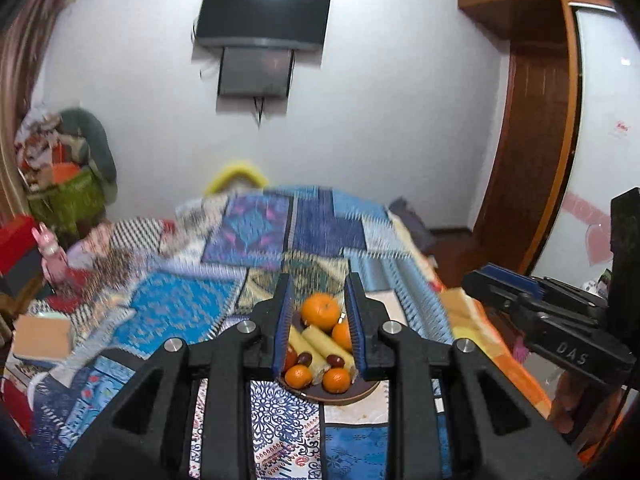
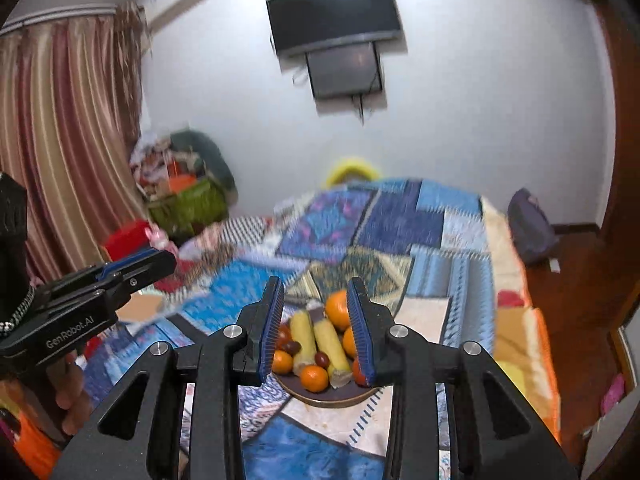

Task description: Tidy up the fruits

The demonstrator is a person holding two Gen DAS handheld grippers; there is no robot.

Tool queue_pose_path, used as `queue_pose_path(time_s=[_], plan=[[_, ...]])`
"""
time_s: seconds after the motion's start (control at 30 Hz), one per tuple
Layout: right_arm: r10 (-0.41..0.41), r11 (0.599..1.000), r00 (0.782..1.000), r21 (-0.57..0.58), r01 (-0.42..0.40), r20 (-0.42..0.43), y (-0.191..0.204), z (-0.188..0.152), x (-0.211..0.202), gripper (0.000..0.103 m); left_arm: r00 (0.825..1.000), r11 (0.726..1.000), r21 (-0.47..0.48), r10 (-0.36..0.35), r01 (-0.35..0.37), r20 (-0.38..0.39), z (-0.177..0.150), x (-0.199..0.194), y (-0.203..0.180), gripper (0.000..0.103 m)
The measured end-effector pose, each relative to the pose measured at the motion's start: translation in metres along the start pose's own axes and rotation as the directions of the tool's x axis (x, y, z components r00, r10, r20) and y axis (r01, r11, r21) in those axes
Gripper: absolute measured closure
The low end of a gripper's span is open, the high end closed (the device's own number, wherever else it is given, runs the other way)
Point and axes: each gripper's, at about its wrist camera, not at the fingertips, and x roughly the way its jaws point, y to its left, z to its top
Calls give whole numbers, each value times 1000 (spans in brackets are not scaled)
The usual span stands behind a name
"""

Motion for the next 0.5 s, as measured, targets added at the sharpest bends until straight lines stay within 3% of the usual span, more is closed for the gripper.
queue_pose_path(time_s=[0.13,0.23,0.27,0.33,0.5], plan=[[5,1000,997,-7,-4,75,12,3,-41,72,997,1000,27,13,-15,77,4,-41,-13,76],[0,1000,993,-17,2,120,22,1,-64,66,994,1000,29,7,-10,113,2,-64,-18,64],[-3,1000,992,-20,5,127,23,1,-67,63,992,1000,29,4,-8,125,1,-71,-20,55],[-9,1000,990,-25,13,142,28,-3,-76,57,988,999,34,15,-20,151,-2,-84,-22,44],[-45,998,985,-28,50,169,31,-8,-85,27,985,999,44,20,-28,171,-6,-101,-25,30]])
